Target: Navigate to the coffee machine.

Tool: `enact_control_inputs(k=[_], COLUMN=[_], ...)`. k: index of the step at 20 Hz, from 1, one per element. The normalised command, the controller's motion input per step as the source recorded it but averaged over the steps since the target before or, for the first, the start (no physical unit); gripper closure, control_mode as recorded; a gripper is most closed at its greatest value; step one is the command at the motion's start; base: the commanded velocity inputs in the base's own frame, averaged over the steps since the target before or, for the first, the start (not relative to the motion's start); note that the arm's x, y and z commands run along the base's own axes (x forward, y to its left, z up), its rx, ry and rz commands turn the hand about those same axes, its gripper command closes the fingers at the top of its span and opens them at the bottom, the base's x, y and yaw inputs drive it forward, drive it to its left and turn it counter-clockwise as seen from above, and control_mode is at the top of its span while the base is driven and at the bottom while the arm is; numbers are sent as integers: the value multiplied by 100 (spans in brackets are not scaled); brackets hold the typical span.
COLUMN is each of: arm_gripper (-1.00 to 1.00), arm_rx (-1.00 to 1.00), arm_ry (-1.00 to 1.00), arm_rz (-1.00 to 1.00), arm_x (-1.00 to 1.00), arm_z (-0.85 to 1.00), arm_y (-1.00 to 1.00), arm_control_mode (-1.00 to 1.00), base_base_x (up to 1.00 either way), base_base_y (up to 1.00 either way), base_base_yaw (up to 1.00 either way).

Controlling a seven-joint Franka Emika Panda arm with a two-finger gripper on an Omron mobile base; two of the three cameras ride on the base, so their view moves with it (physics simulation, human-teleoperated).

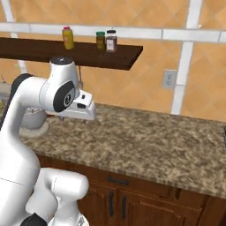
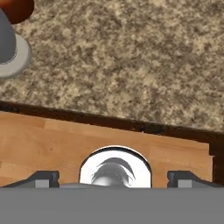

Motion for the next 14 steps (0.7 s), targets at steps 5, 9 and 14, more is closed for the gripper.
enact_control_inputs(k=[5,9,14], arm_gripper=[-100,-100,-100], arm_rx=[0,0,0], arm_ry=[0,0,0], arm_rz=[0,0,0], arm_x=[0,0,0], arm_z=[0,0,0], arm_y=[0,0,0], arm_control_mode=[100,100,100], base_base_x=[0,0,3], base_base_y=[8,0,0], base_base_yaw=[100,100,100])
